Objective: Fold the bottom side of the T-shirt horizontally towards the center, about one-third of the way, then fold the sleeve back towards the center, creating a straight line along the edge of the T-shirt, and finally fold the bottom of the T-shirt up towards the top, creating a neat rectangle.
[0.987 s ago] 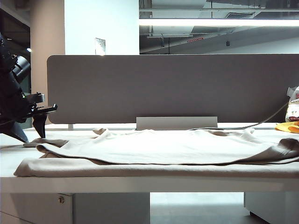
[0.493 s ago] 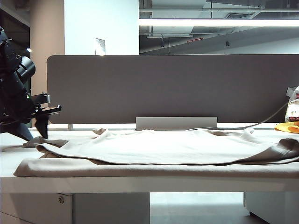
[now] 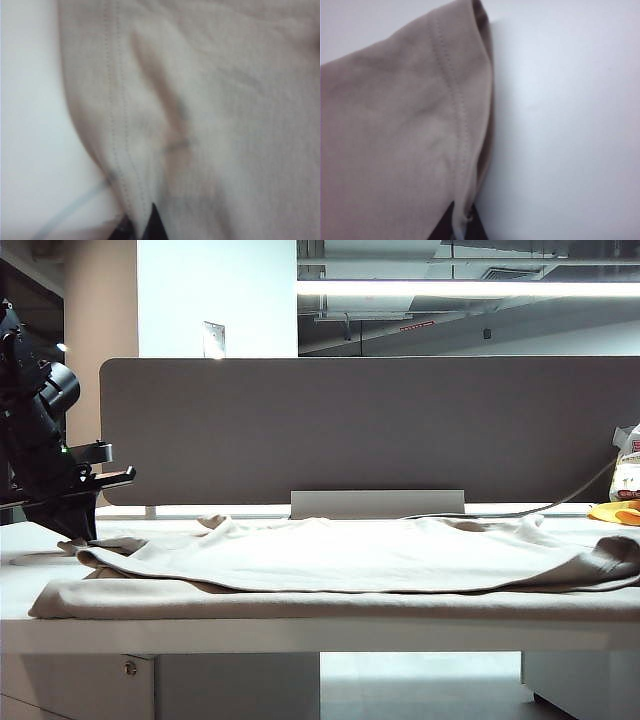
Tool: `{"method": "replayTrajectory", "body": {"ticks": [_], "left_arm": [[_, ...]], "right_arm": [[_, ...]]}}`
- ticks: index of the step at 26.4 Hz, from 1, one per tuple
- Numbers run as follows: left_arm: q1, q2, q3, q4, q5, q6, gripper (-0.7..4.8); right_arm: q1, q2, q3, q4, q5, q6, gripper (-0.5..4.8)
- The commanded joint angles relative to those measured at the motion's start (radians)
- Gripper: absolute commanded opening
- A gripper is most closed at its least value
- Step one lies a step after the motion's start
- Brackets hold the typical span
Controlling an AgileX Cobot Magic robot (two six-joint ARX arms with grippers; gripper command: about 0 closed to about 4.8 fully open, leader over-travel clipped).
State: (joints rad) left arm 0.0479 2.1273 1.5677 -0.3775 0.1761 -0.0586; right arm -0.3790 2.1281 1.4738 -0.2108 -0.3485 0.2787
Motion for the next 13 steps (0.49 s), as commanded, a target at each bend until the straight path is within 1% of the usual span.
{"method": "replayTrajectory", "body": {"ticks": [1, 4, 9, 13], "left_arm": [[-0.008, 0.0, 0.002, 0.021, 0.008, 0.023, -0.06], [-0.017, 0.0, 0.006, 0.02, 0.01, 0.025, -0.06], [-0.033, -0.001, 0.008, 0.032, 0.03, 0.025, -0.06], [-0.057, -0.002, 0.011, 0.036, 0.03, 0.026, -0.06]], "right_arm": [[0.006, 0.005, -0.004, 0.002, -0.032, -0.003, -0.01], [0.012, 0.005, -0.004, 0.012, -0.061, -0.002, -0.01], [0.028, -0.001, 0.002, 0.052, -0.145, 0.006, -0.02], [0.045, -0.003, 0.045, 0.045, -0.175, 0.005, -0.02]]}}
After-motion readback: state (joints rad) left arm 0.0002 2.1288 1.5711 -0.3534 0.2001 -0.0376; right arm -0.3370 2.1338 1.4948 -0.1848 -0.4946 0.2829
